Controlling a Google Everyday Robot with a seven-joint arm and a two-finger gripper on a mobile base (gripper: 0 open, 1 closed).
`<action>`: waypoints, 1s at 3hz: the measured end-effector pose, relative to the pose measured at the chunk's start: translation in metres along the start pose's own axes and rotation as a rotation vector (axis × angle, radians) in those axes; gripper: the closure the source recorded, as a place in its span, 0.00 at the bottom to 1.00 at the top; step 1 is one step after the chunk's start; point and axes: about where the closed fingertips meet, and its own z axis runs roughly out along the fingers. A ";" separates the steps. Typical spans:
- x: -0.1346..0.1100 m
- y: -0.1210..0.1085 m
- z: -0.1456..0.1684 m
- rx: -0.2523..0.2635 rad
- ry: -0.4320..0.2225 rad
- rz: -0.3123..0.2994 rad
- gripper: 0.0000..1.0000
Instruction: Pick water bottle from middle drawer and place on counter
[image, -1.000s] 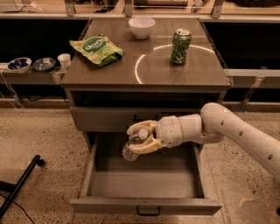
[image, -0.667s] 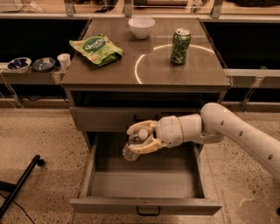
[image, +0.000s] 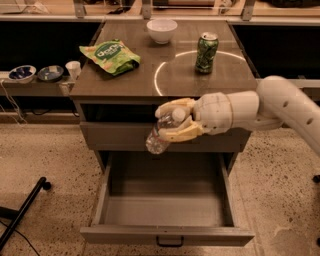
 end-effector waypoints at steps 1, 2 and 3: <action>-0.047 -0.024 -0.062 0.087 -0.010 0.051 1.00; -0.061 -0.053 -0.139 0.279 0.041 0.182 1.00; -0.058 -0.056 -0.152 0.307 0.045 0.263 1.00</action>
Offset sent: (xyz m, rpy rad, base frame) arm 0.0975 -0.2414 0.1099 -0.0306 0.3633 -0.6395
